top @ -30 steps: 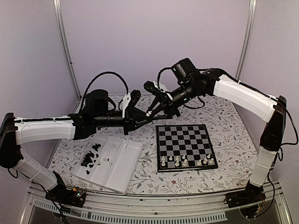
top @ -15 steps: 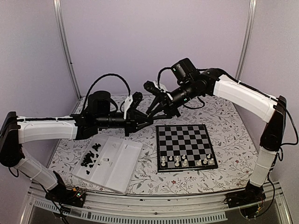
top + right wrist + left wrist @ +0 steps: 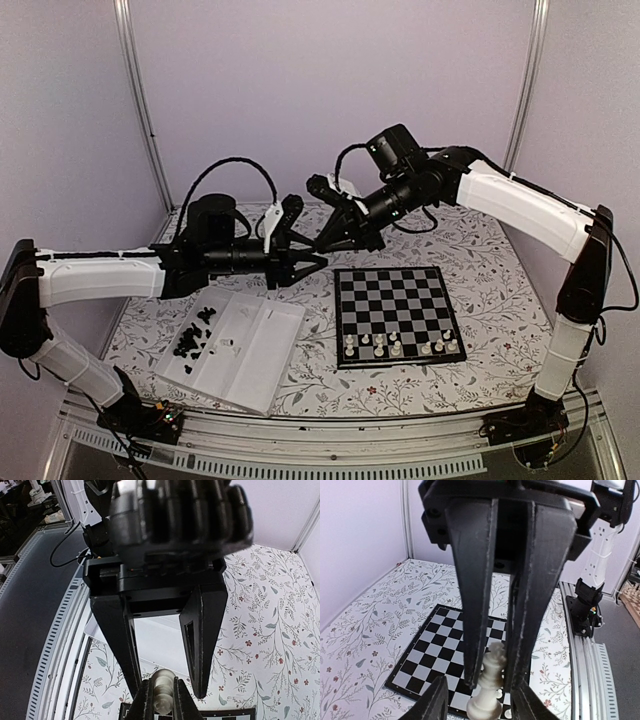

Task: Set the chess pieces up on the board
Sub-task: Adjust the chess piece at the center of the board, then place the chess piece on the chessboard.

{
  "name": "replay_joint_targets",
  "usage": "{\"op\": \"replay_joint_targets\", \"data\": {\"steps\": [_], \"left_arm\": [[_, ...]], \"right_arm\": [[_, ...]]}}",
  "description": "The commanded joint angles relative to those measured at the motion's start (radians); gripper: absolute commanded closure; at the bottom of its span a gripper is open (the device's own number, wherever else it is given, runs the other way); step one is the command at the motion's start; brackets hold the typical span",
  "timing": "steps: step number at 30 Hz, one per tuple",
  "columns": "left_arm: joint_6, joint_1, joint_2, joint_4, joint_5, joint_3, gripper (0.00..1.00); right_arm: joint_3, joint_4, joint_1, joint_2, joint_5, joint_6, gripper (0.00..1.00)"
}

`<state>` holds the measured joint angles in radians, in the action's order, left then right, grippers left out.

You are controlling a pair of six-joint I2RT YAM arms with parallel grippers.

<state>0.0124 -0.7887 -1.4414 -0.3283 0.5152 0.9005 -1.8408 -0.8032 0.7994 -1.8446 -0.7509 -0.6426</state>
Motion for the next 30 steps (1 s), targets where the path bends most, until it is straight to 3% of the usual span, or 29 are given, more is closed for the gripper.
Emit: {"op": "replay_joint_targets", "data": {"steps": [1,6,14,20,30], "left_arm": [[-0.064,0.016,0.039,0.058,-0.082,-0.003,0.54],[-0.159,0.014,0.111,0.117,-0.173,-0.023,0.52],[-0.216,0.017,0.14,0.163,-0.375,-0.02,0.48],[-0.217,0.019,0.127,0.184,-0.395,-0.008,0.48],[-0.21,0.019,0.117,0.197,-0.427,0.001,0.47]], "right_arm": [[0.035,-0.014,-0.029,0.059,0.061,-0.002,1.0],[0.163,-0.028,-0.122,0.143,0.099,-0.009,1.0],[0.545,-0.01,-0.154,0.331,0.286,-0.076,1.0],[0.732,0.011,-0.154,0.413,0.363,-0.11,1.0],[0.875,0.068,-0.106,0.407,0.372,-0.15,0.99]]}}
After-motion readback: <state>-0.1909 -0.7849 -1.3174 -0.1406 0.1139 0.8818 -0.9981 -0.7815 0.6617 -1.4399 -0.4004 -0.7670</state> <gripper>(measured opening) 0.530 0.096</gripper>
